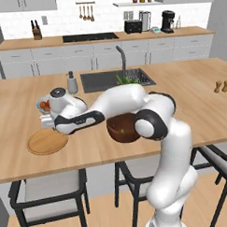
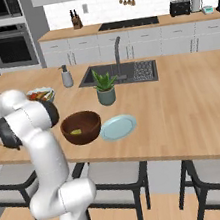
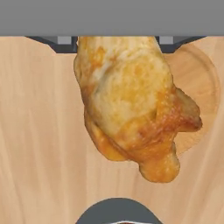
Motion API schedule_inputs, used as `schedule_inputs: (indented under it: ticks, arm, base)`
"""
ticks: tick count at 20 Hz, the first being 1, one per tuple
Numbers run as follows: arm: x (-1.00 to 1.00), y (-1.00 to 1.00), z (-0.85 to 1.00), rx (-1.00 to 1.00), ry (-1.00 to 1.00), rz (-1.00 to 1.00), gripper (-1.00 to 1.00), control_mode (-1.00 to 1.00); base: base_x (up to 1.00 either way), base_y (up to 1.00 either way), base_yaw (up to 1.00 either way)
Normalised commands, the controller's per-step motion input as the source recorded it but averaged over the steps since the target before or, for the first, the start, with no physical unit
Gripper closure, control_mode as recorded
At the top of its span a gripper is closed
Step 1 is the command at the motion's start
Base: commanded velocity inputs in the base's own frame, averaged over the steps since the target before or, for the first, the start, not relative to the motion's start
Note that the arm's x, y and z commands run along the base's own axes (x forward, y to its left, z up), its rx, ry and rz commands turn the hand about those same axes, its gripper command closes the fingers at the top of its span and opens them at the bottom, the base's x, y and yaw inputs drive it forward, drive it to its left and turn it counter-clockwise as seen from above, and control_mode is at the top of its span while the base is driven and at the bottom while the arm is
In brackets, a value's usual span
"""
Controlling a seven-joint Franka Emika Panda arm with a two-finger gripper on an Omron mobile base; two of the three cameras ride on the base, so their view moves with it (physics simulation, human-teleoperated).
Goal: Pick the chicken drumstick and lemon wedge from their plates and place them in the bowl. Then put the bowl in the fridge.
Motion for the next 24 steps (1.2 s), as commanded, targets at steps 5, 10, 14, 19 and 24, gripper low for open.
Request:
schedule_inputs:
  ticks: [5, 10, 14, 19, 24]
  arm:
    - [-0.59, -1.0, 0.64, 0.11, 0.0, -0.03, 1.0, -1.0]
    - [-0.06, -1.0, 0.31, 0.05, 0.0, -0.12, 1.0, -1.0]
    - [0.03, -1.0, 0.19, 0.0, 0.05, -0.18, 1.0, -1.0]
    - [0.21, -1.0, 0.04, 0.0, 0.16, -0.22, 1.0, -1.0]
    - [0.45, -0.98, -0.06, 0.0, 0.12, -0.17, 1.0, -1.0]
  base:
    - [0.0, 0.0, 0.0]
    - [0.0, 0.0, 0.0]
    - [0.0, 0.0, 0.0]
    - [0.0, 0.0, 0.0]
    - [0.0, 0.0, 0.0]
